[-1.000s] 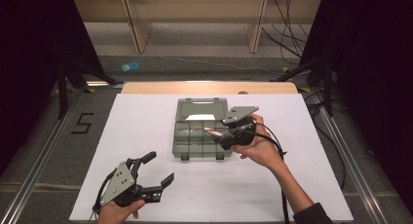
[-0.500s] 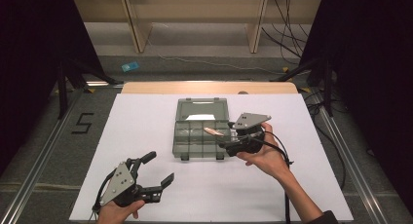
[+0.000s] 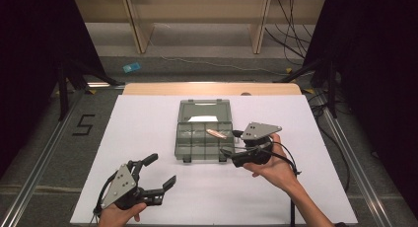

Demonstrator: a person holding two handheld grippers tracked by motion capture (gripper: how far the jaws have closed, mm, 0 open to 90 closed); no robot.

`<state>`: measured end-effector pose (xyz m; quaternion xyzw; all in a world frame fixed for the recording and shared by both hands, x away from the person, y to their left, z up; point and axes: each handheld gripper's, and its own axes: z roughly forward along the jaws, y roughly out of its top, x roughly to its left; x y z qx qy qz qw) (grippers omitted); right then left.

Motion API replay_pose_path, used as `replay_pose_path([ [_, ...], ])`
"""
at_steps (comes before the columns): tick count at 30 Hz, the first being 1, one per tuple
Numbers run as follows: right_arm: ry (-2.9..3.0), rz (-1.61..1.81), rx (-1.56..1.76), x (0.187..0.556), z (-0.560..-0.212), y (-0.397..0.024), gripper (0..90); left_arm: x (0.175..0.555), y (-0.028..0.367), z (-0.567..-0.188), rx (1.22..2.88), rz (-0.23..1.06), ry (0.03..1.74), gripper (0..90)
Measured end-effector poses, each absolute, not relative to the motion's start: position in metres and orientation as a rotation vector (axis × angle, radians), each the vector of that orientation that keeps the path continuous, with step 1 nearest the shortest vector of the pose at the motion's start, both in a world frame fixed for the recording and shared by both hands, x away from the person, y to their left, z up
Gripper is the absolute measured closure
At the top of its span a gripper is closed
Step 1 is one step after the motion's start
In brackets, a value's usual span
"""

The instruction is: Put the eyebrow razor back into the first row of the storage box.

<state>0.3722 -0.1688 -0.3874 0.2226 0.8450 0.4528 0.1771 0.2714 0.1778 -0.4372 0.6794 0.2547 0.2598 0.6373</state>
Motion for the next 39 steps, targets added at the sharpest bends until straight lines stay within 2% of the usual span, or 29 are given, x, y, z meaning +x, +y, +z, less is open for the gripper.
replay_pose_path([
  [39,2.231,1.488,0.767,0.334,-0.403,-0.204,25.0,0.271,0.177,-0.437,1.552,0.587,0.575,15.5],
])
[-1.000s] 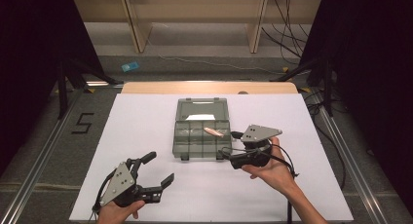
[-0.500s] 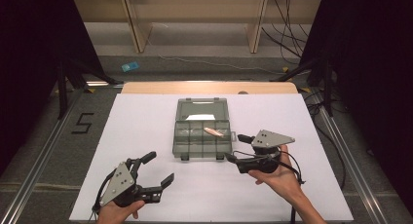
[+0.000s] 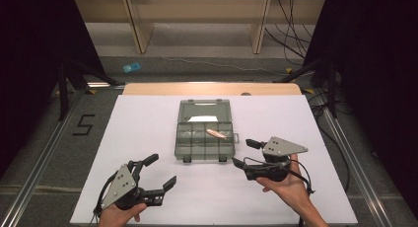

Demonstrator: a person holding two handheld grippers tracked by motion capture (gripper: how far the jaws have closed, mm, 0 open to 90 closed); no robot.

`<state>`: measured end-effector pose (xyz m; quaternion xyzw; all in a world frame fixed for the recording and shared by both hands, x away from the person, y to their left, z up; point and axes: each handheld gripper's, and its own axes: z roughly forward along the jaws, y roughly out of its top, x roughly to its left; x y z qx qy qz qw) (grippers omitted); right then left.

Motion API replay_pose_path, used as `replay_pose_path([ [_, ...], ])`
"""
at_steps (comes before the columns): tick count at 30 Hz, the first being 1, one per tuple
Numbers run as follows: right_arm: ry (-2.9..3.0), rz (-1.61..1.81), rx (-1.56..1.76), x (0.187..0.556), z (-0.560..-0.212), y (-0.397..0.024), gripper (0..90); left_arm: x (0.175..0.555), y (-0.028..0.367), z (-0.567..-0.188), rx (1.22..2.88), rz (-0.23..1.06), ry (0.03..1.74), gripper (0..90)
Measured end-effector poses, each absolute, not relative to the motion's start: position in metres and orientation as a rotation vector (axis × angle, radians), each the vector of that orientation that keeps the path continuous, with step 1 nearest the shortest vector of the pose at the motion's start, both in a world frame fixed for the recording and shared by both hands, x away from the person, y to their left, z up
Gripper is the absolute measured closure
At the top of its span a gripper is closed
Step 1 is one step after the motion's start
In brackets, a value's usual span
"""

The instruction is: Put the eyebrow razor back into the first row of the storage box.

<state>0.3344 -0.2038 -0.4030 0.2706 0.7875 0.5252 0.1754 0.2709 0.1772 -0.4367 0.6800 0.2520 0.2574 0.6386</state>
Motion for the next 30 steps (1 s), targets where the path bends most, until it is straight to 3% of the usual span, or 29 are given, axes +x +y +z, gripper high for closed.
replay_pose_path([
  [30,2.141,1.566,0.776,0.319,-0.407,-0.213,21.6,0.271,0.178,-0.437,1.551,0.590,0.576,15.5],
])
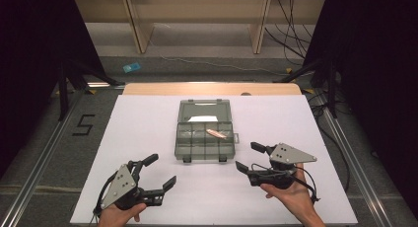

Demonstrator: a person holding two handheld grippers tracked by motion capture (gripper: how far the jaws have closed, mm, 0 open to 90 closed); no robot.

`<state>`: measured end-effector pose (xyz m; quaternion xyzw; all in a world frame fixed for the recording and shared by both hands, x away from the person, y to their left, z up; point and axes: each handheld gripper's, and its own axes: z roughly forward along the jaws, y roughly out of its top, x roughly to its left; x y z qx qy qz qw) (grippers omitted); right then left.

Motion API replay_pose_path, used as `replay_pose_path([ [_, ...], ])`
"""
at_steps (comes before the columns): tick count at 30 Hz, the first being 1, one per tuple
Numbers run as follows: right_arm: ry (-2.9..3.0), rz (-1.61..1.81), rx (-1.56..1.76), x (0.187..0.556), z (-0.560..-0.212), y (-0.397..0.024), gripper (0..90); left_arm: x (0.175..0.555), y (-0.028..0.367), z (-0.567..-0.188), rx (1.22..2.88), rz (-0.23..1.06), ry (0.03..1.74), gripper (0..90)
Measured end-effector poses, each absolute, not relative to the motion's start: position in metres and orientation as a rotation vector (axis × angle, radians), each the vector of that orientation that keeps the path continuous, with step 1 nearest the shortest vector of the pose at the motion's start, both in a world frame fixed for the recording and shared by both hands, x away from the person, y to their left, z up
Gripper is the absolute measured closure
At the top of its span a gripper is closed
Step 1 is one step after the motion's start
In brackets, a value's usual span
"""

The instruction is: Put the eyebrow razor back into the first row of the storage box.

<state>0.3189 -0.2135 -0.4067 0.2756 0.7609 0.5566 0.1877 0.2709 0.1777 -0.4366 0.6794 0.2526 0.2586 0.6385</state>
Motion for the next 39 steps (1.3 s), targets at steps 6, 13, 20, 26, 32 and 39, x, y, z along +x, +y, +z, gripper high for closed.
replay_pose_path([
  [6,2.149,1.559,0.802,0.316,-0.408,-0.216,21.6,0.271,0.178,-0.437,1.548,0.592,0.577,15.5],
  [13,2.124,1.570,0.808,0.313,-0.410,-0.218,21.5,0.270,0.178,-0.437,1.548,0.592,0.578,15.5],
  [20,2.141,1.572,0.820,0.310,-0.412,-0.220,19.9,0.270,0.178,-0.436,1.549,0.594,0.575,15.5],
  [26,2.116,1.595,0.835,0.309,-0.415,-0.221,19.1,0.271,0.178,-0.436,1.550,0.596,0.575,15.5],
  [32,2.111,1.599,0.851,0.306,-0.415,-0.223,18.8,0.270,0.178,-0.436,1.549,0.596,0.575,15.5],
  [39,2.108,1.620,0.831,0.304,-0.417,-0.224,18.7,0.270,0.178,-0.437,1.549,0.593,0.577,15.5],
])
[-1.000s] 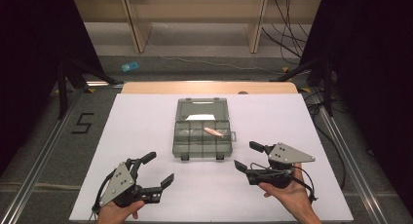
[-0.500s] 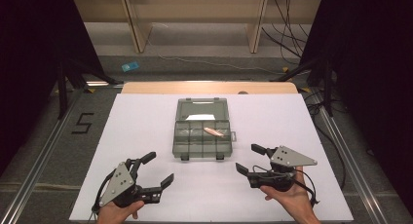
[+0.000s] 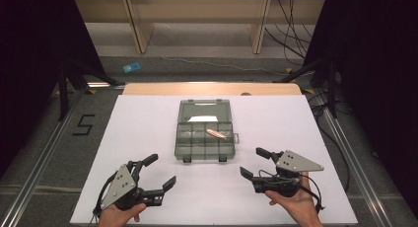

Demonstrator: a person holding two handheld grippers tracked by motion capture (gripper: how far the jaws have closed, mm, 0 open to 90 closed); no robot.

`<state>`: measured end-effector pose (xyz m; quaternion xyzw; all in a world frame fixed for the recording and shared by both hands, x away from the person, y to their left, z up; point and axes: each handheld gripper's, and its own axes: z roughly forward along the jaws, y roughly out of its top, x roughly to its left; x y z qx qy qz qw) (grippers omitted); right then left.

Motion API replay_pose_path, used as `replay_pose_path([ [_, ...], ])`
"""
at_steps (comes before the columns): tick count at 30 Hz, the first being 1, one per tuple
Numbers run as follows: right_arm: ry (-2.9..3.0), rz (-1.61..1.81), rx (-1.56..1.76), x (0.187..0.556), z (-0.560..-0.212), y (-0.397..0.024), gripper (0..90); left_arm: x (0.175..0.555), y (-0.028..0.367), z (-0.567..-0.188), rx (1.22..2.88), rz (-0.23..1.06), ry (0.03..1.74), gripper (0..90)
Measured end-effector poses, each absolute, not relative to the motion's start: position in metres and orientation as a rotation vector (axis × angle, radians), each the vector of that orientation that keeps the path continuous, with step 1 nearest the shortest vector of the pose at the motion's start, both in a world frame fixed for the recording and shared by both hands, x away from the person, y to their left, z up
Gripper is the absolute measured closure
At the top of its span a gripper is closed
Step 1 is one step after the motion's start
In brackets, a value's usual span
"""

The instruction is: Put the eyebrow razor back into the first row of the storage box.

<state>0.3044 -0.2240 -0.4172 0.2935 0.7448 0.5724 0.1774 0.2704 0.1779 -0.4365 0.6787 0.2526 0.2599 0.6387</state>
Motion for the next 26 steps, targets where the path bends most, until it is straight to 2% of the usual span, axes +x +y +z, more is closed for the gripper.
replay_pose_path([
  [26,2.111,1.594,0.830,0.3028,-0.4172,-0.2234,18.5,0.2706,0.1778,-0.4366,1.549,0.593,0.575,15.5],
])
